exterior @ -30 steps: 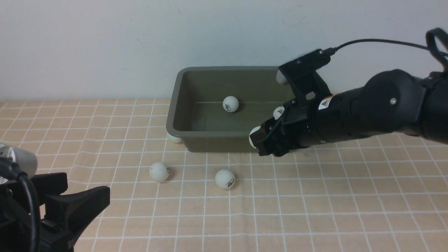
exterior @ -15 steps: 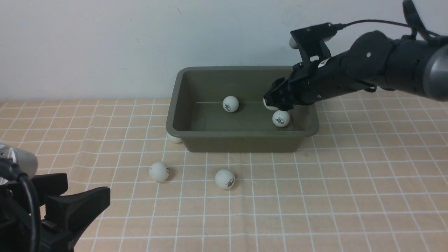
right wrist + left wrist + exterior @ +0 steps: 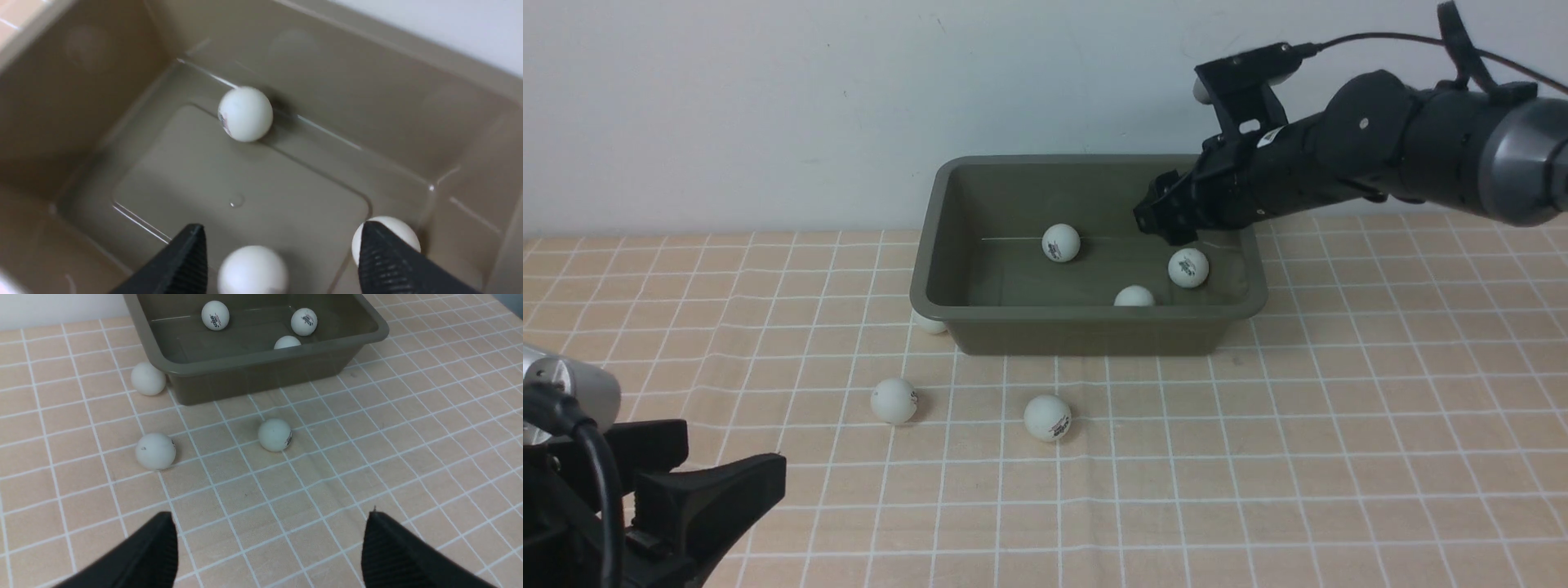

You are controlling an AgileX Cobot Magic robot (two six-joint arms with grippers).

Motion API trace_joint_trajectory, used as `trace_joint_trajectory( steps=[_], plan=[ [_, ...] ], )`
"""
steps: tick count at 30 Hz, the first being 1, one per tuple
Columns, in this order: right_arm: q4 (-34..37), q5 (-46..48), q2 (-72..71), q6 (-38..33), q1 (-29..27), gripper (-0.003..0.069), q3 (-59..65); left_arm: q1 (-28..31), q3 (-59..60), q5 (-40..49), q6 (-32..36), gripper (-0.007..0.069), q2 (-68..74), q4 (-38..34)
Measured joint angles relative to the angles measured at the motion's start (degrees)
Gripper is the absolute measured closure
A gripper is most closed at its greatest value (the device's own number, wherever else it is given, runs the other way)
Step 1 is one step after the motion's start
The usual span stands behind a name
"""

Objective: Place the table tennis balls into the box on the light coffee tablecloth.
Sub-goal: 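Release the ping pong ball into the bin and lift the gripper away, then reach for and grasp a ping pong ball on the table beside the basket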

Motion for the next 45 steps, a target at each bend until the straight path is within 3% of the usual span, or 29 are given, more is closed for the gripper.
trace_joint_trajectory(
  steps=[5,17,27,36,45],
  plan=[
    [-3.26,3.57,-6.2,-0.29,0.0,0.0203,0.0,0.0,-0.34,2.47,1.06,0.0113,1.01,-2.64],
    [-10.89,17.35,-24.33,-0.29,0.0,0.0202,0.0,0.0,-12.07,7.53,17.2,0.0118,25.09,-9.66],
    [-15.42,21.09,-27.04,2.39,0.0,0.0202,0.0,-0.6,-24.39,7.41,22.53,0.0233,46.12,-12.58],
    [-15.68,21.5,-27.04,2.53,0.0,0.0202,0.0,-10.71,-28.28,0.84,25.63,0.0242,58.02,-12.74],
    [-15.81,23.25,-27.04,2.53,0.0,0.0202,0.0,-13.61,-30.25,-8.35,25.89,0.0242,67.54,-13.31]
  ],
)
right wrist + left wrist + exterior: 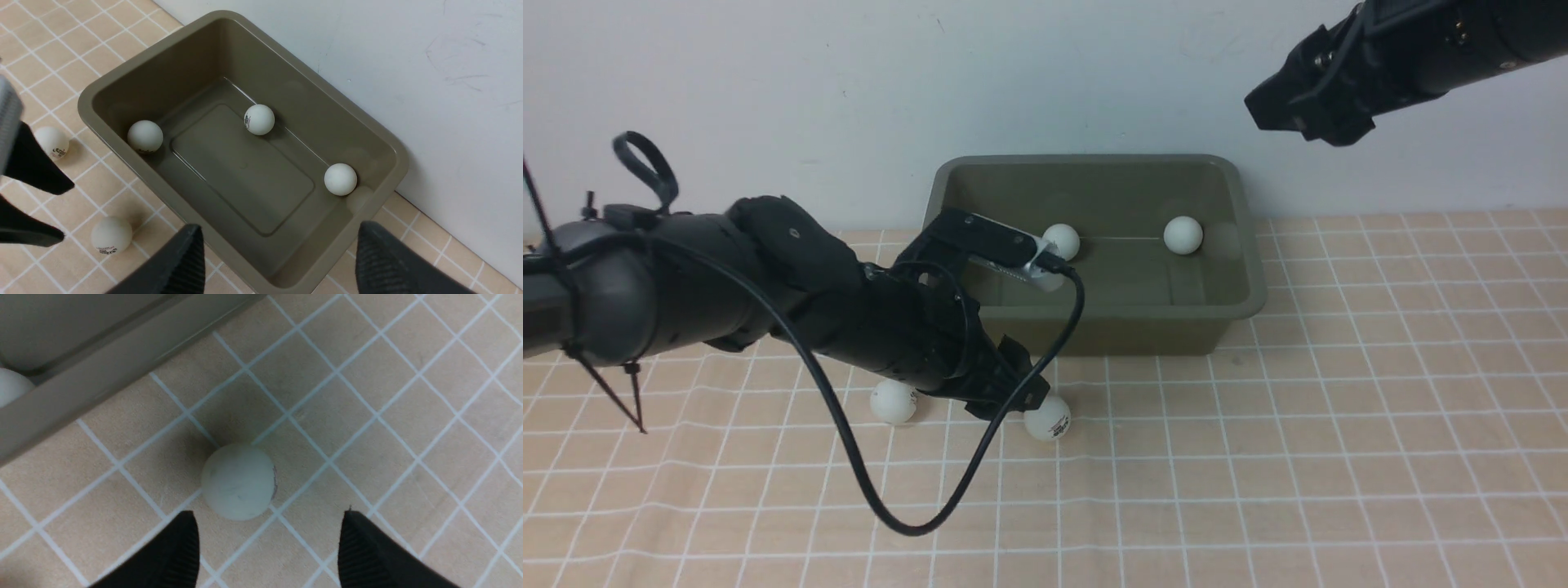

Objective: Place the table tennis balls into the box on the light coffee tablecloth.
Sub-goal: 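Reach for and grasp a ping pong ball on the table beside the basket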

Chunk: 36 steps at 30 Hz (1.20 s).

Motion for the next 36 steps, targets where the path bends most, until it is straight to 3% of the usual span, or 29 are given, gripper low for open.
trace_joint_trajectory(
  steps=[9,16,17,21,26,31,32,36],
  plan=[
    [0.8,0.05,0.0,0.52,0.0,0.0202,0.0,-0.58,-4.76,-0.32,2.65,0.0172,7.95,-2.02],
    [0.84,0.11,0.0,1.13,0.0,0.0202,0.0,-3.22,-5.77,-1.1,4.26,0.0169,12.07,-3.16],
    [0.84,0.11,0.0,1.13,0.0,0.0202,0.0,-3.34,-5.77,-1.22,4.21,0.0174,12.23,-3.16],
    [0.84,0.16,0.0,1.23,0.0,0.0202,0.0,-3.77,-5.77,-2.43,2.32,0.0339,12.36,-3.35],
    [0.84,0.16,0.0,1.23,0.0,0.0202,0.0,-3.77,-6.88,-0.01,2.24,0.0336,9.42,-3.35],
    [0.84,0.16,0.0,1.26,0.0,0.0202,0.0,-3.99,-11.28,9.15,9.18,0.0336,3.88,-7.46],
    [0.84,0.22,0.0,1.26,0.0,0.0202,0.0,-4.05,-12.89,9.82,13.2,0.0336,2.58,-10.32],
    [0.84,1.39,0.0,1.3,0.0,0.0202,0.0,-2.49,-14.55,5.16,17.78,0.0336,2.0,-16.3]
  ],
)
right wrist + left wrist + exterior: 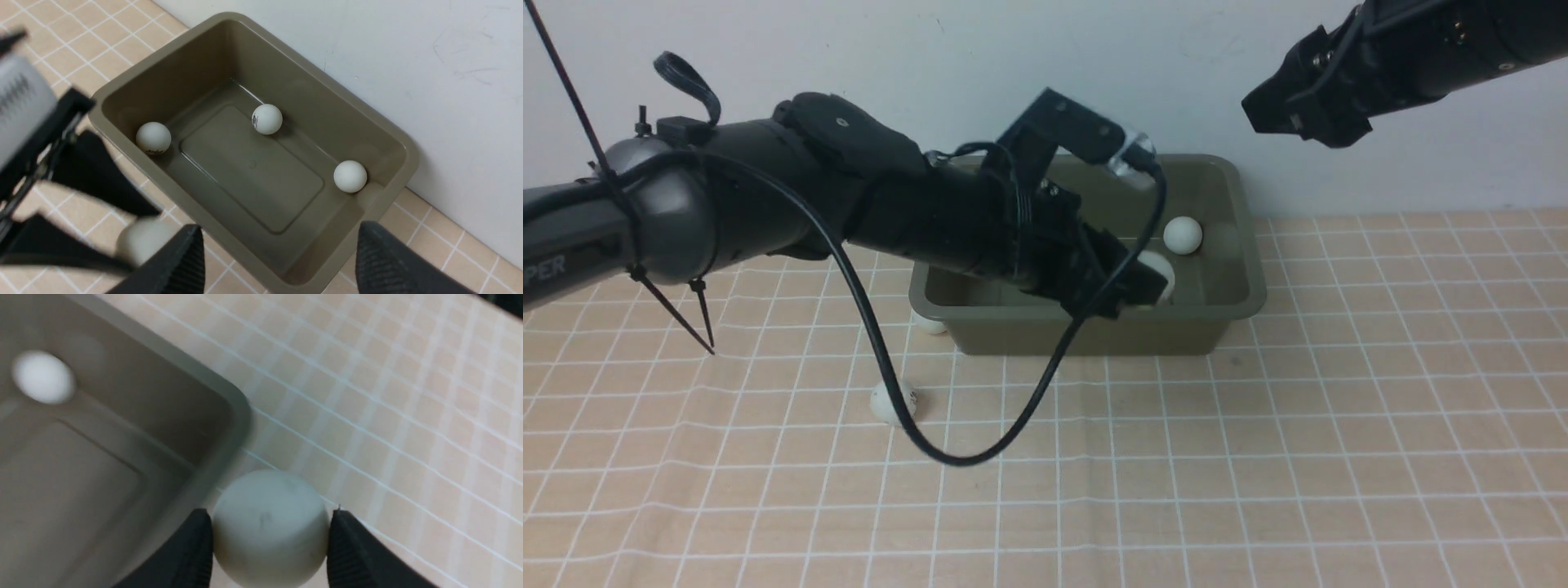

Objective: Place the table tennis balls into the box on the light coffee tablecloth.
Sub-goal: 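Drop the ball into the bin, then reach for and grasp a ping pong ball on the table beside the basket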

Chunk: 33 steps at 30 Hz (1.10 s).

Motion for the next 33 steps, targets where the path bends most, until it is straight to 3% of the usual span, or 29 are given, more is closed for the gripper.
trace_joint_trajectory(
  steps=[3,8,14,16,19,27,33],
  plan=[
    [0.0,1.24,0.0,0.0,0.0,0.0202,0.0,2.58,-0.23,-7.06,1.62,0.0336,1.3,-1.03],
    [0.3,1.57,0.0,0.18,0.0,0.0202,0.0,6.64,-2.22,-9.53,5.93,0.0322,5.29,-1.03],
    [1.63,1.57,0.0,0.18,0.0,0.0202,0.0,8.0,-3.9,-7.89,5.74,0.0132,7.98,-2.48],
    [1.83,1.57,0.0,0.18,0.0,0.0202,0.0,8.36,-3.9,-5.63,3.43,0.0109,7.11,-1.26],
    [1.94,1.57,0.0,0.18,0.0,0.0202,0.0,9.46,-4.14,-0.54,-3.66,0.0107,3.86,6.06],
    [2.0,2.08,0.0,0.18,0.0,0.0202,0.0,18.43,-4.19,14.84,-29.76,0.0191,-4.01,29.94],
    [2.0,2.08,0.0,0.13,0.0,0.0202,0.0,21.73,-3.04,24.78,-33.42,0.0231,-5.62,37.82]
  ],
)
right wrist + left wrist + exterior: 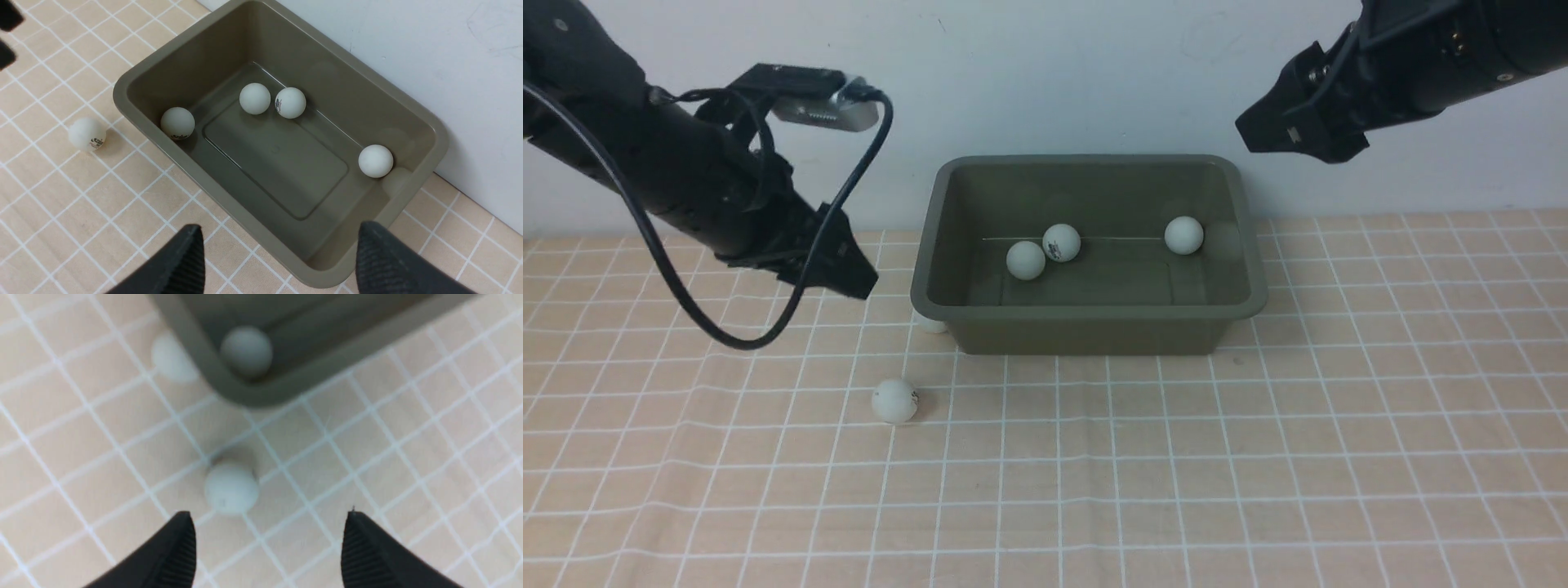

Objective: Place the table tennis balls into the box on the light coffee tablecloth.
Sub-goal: 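Reach for and grasp a ping pong ball on the table beside the basket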

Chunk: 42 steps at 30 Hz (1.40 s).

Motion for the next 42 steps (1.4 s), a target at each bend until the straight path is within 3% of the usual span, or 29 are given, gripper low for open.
trace_joint_trajectory(
  steps=[5,11,18,24,27,33,42],
  plan=[
    [0.0,0.0,0.0,-0.12,0.0,0.0202,0.0,0.28,5.04,-0.45,-1.26,0.0232,0.06,3.62],
    [0.05,0.0,0.0,-0.59,0.0,0.0202,0.0,0.34,7.27,-6.89,0.43,0.0232,3.43,1.02],
    [0.42,-0.05,0.0,-0.75,0.0,0.0202,0.0,-2.11,7.39,-11.86,8.24,0.0222,11.48,-4.29],
    [0.42,-0.05,0.0,-0.77,0.0,0.0202,0.0,-4.37,7.39,-15.73,9.32,0.0222,14.95,-4.69],
    [0.42,0.0,0.0,-0.81,0.0,0.0202,0.0,-4.49,7.39,-16.66,9.03,0.0309,16.09,-3.05],
    [0.43,-0.05,0.0,-1.06,0.0,0.0202,0.0,-4.49,4.7,-15.07,6.12,0.065,15.59,-1.06],
    [0.43,-0.05,0.0,-1.23,0.0,0.0202,0.0,-4.49,-3.13,-6.68,4.9,0.0693,11.94,1.37]
  ],
)
